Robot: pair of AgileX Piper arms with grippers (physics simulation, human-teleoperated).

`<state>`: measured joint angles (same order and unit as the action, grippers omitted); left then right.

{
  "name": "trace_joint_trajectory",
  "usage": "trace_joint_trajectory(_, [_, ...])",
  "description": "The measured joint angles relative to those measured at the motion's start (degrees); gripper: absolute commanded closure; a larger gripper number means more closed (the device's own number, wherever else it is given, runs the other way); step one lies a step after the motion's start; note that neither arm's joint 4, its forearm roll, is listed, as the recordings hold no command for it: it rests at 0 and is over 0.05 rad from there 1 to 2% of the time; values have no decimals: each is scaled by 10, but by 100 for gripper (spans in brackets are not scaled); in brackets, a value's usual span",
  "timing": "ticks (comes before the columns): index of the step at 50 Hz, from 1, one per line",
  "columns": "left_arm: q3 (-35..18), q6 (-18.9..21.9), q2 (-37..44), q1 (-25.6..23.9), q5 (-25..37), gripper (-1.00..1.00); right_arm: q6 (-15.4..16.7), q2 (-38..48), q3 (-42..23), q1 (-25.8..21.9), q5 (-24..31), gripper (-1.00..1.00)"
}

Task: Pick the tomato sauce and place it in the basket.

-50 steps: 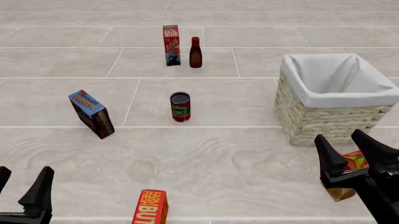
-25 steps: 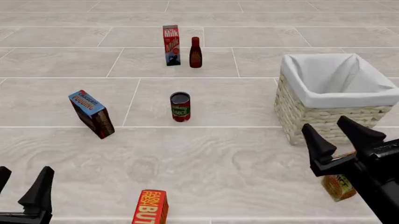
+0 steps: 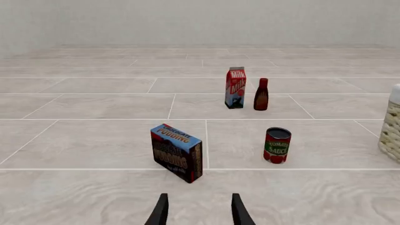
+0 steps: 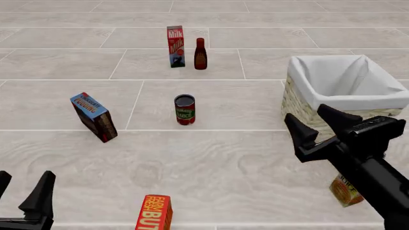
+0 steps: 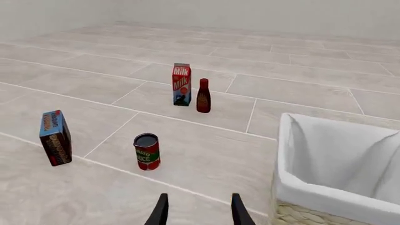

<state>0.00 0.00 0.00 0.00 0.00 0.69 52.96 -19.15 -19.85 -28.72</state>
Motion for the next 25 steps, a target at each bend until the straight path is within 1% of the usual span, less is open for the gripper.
trace_joint_trajectory(10, [0,0,0,0,0,-100,-9,43,-34,-17,0,-100])
trace_joint_trajectory(25, [0,0,0,0,0,-100,-36,140,-88,-34,-11,-100])
